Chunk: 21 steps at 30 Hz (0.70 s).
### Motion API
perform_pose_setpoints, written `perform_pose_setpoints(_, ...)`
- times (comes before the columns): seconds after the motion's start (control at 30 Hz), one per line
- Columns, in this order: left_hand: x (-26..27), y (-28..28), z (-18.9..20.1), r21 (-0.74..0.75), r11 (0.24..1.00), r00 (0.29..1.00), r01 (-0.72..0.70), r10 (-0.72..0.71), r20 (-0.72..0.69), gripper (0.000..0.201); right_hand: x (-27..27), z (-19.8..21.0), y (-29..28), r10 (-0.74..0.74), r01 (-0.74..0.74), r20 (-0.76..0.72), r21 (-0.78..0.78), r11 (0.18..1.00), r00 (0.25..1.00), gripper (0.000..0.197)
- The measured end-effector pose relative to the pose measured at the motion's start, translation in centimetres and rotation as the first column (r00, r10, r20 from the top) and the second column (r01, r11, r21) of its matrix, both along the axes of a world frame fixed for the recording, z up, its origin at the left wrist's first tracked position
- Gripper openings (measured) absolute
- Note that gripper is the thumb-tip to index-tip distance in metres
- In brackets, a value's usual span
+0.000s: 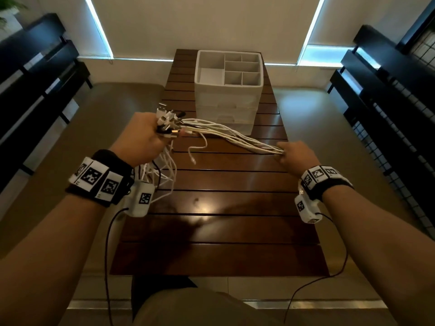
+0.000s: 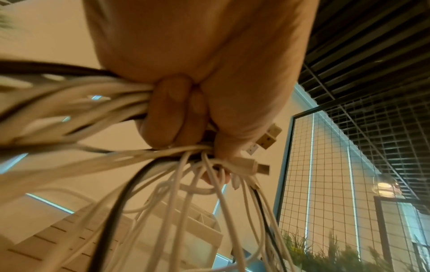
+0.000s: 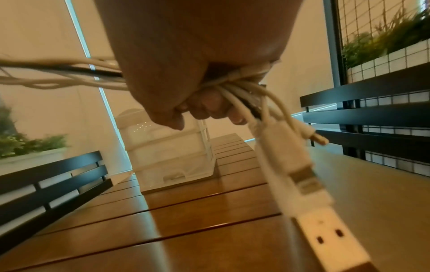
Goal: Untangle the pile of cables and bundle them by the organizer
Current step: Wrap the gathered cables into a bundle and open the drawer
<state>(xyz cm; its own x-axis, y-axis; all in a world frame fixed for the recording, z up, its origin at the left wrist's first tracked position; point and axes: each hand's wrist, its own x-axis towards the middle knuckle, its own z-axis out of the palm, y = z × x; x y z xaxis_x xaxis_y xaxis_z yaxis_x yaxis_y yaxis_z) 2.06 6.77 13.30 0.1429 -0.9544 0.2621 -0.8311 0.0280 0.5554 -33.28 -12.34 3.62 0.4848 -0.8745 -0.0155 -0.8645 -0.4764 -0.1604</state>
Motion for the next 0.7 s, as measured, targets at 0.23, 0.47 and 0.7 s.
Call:
perform_pose_setpoints(0.23, -1.7, -0.5, 0.0, 0.140, 0.990, 1.000, -0.011, 0.007, 0.025, 0.022, 2.1, 5.1, 1.4, 0.171, -0.156, -0.105, 0.138, 0.978, 0.980, 0.121)
perform_pose_setpoints(0.47, -5.6, -1.7, -1.1, 0.145, 0.977, 0.988, 0.156, -0.155, -0.020, 0.015, 10.8, 7.9, 7.4, 0.407, -0.529, 0.427, 0.218, 0.821, 0.808, 0.098)
perform_pose_setpoints(0.7, -4.5, 0.3, 0.6, -0.012, 0.996, 0.904, 0.090, -0.087, -0.419, 0.021, 8.5, 5.8, 5.5, 0.420, -0.466, 0.357, 0.051, 0.883, 0.835, 0.013)
